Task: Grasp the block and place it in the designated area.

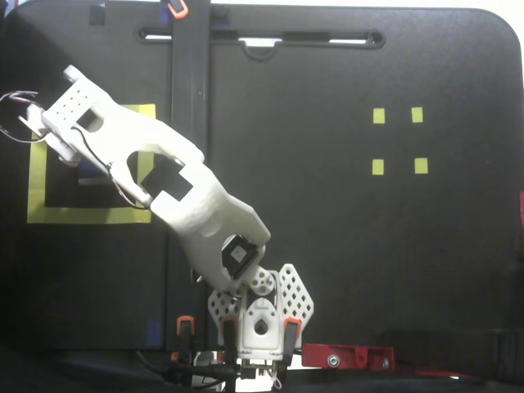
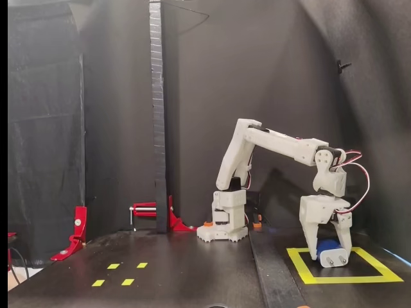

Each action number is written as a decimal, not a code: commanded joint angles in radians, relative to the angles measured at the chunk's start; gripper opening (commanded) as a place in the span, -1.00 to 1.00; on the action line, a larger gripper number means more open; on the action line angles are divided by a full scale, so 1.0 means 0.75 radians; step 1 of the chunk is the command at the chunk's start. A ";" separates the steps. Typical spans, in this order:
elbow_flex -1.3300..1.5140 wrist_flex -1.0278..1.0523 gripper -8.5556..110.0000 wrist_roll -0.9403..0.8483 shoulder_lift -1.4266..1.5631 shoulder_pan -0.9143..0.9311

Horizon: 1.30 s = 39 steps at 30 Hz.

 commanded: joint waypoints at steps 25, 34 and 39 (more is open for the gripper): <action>-0.008 0.029 -0.05 -0.059 0.022 0.031; -0.008 0.031 -0.05 -0.059 0.027 0.031; -0.008 0.067 -0.05 -0.059 0.078 0.035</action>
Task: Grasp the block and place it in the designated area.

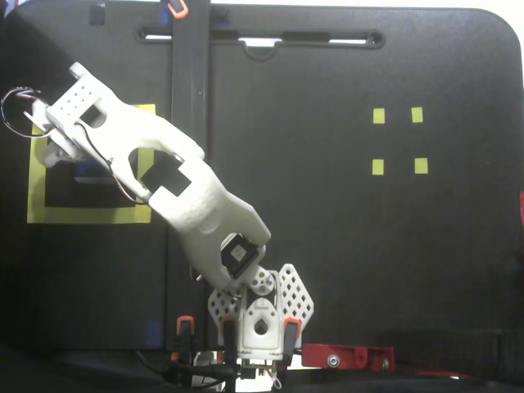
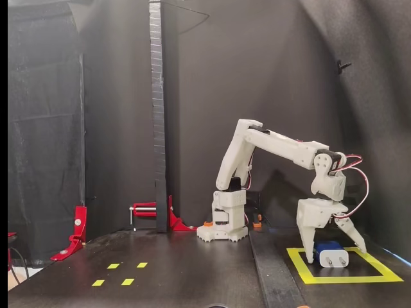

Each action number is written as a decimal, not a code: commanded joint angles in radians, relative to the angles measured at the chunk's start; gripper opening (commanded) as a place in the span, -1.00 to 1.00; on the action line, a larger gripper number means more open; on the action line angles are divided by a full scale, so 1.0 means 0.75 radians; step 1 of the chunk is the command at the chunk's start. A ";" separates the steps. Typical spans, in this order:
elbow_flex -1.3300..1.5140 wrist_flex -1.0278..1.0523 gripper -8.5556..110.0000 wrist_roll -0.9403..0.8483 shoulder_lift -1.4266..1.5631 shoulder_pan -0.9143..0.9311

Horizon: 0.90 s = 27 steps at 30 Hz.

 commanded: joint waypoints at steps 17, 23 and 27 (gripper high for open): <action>-0.025 0.254 -0.05 -0.002 0.423 0.002; -0.061 0.335 -0.05 -0.006 0.497 0.006; -0.074 0.344 -0.05 -0.006 0.497 0.010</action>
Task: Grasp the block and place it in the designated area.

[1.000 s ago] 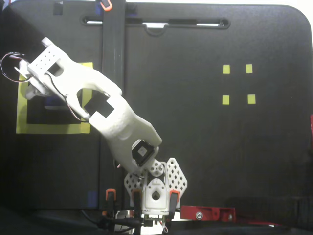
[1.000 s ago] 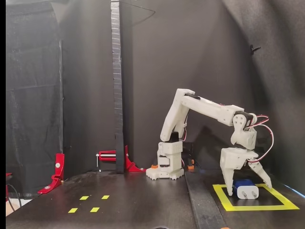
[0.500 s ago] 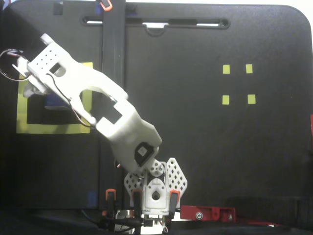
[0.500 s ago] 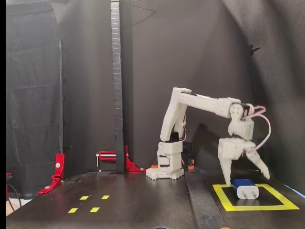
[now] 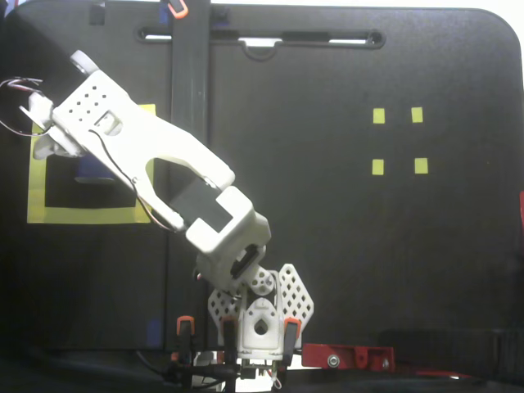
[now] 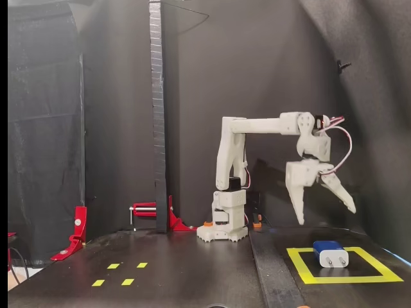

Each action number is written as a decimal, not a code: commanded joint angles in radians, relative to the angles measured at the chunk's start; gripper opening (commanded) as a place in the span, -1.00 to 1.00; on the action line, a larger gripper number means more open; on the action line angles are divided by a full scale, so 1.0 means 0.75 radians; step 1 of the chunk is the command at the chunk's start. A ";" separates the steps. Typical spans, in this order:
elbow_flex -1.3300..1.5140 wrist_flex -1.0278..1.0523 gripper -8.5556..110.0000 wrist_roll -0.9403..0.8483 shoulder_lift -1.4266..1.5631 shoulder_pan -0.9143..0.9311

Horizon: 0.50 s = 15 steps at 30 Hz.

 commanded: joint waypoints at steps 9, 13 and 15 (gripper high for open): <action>-0.061 0.014 -0.30 -0.006 0.065 0.010; -0.061 0.010 -0.46 -0.008 0.065 0.012; -0.061 0.006 -0.54 -0.008 0.065 0.014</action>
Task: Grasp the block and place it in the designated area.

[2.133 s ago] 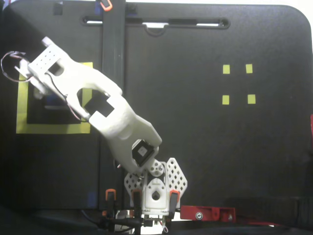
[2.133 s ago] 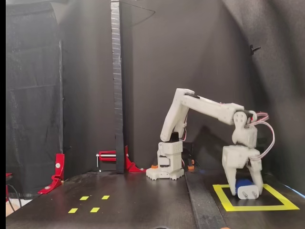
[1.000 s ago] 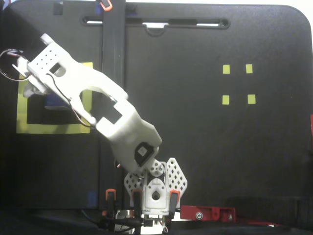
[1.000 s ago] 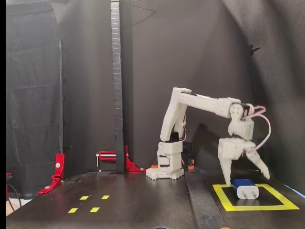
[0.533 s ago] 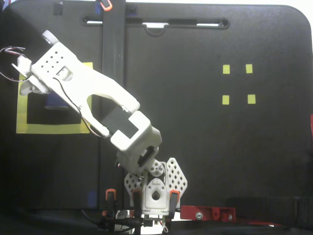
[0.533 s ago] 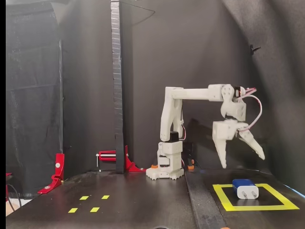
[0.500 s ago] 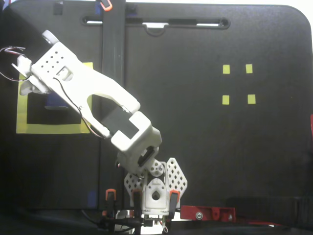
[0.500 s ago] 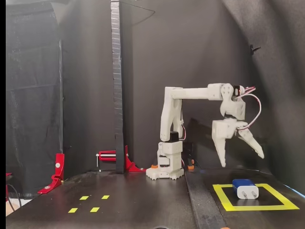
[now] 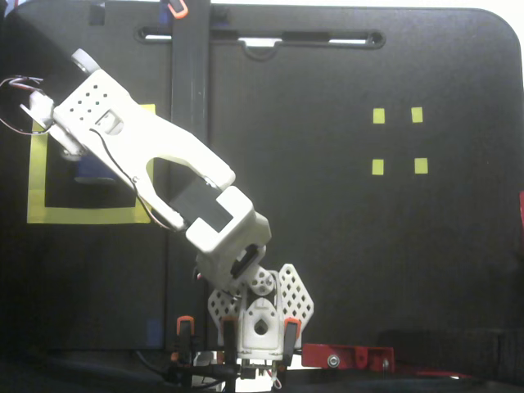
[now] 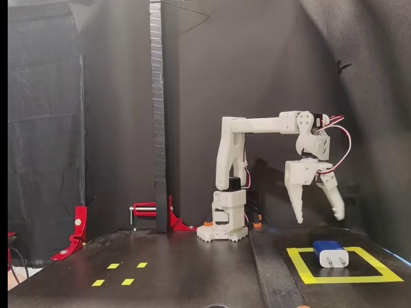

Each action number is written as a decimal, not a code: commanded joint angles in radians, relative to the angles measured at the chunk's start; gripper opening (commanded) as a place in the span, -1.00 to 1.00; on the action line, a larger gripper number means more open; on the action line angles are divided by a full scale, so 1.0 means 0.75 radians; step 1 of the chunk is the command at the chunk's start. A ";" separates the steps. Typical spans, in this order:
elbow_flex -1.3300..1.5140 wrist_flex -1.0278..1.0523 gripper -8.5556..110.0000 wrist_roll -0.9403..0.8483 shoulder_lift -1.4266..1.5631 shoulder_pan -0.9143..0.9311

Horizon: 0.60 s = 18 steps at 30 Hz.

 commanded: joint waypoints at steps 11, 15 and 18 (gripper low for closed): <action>-0.061 -0.012 -0.85 -0.002 0.063 0.018; -0.061 -0.029 -0.86 0.029 0.063 0.020; -0.061 -0.063 -0.86 0.125 0.063 0.020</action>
